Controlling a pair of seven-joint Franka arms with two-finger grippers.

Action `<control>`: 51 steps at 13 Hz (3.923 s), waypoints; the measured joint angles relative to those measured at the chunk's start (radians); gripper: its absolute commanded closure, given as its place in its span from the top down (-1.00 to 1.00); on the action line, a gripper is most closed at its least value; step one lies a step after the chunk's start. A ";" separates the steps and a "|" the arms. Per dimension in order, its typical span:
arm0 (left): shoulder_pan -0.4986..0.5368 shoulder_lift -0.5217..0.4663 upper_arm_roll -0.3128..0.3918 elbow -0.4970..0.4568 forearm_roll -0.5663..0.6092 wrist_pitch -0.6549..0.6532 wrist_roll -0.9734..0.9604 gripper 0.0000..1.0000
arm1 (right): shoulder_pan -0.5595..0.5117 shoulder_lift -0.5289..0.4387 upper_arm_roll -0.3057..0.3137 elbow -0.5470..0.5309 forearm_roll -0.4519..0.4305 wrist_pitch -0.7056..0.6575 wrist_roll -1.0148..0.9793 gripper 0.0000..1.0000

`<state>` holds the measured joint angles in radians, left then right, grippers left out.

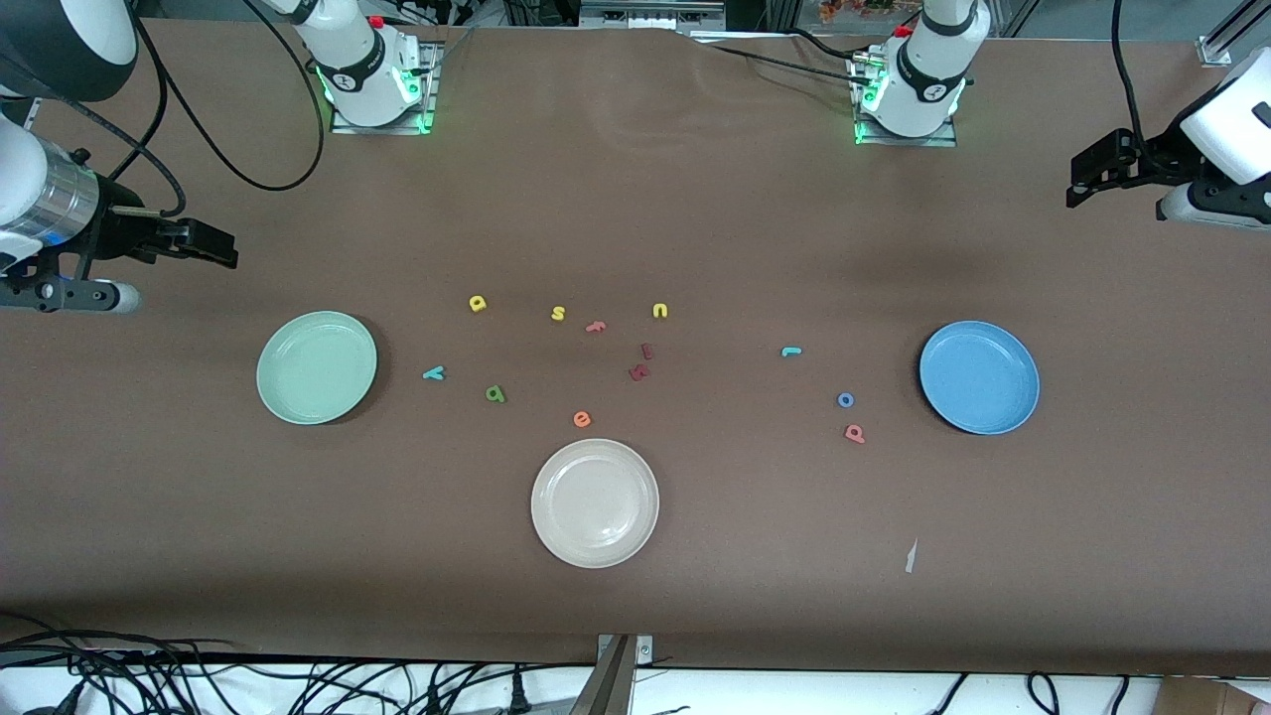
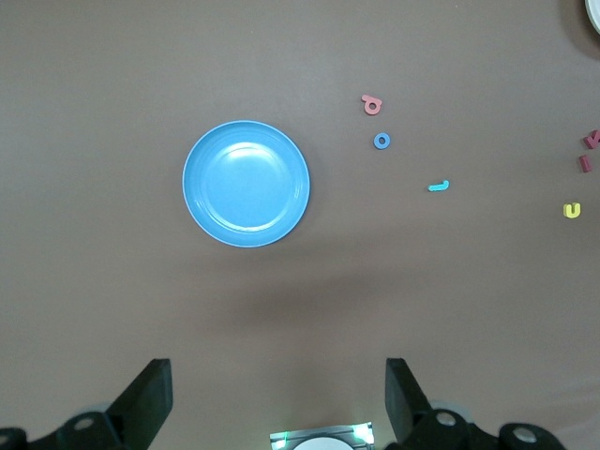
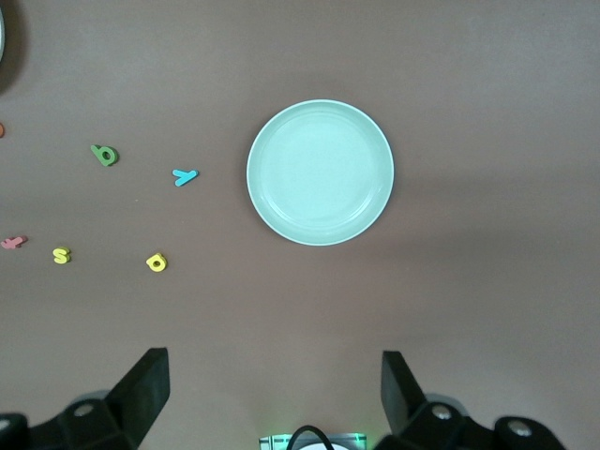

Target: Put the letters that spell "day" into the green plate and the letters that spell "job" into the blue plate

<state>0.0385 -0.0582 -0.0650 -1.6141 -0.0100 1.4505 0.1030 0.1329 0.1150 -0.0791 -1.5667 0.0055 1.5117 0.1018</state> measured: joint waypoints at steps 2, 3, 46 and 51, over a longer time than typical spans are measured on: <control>0.000 0.000 0.000 0.000 0.000 0.000 0.000 1.00 | 0.000 0.000 0.000 0.000 0.000 0.000 0.000 1.00; 0.000 0.000 0.000 0.000 0.000 0.000 0.000 1.00 | 0.000 0.000 0.000 0.000 0.000 0.000 0.000 1.00; -0.145 0.440 -0.001 -0.082 0.000 0.461 -0.043 1.00 | 0.096 0.167 0.302 -0.698 -0.010 0.914 0.339 1.00; -0.187 0.571 -0.001 -0.089 -0.092 0.676 -0.100 1.00 | 0.102 0.269 0.302 -0.696 -0.013 1.023 0.339 0.91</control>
<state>-0.1483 0.5124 -0.0660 -1.7036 -0.1019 2.1265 0.0033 0.2351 0.3841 0.2231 -2.2627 -0.0074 2.5342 0.4407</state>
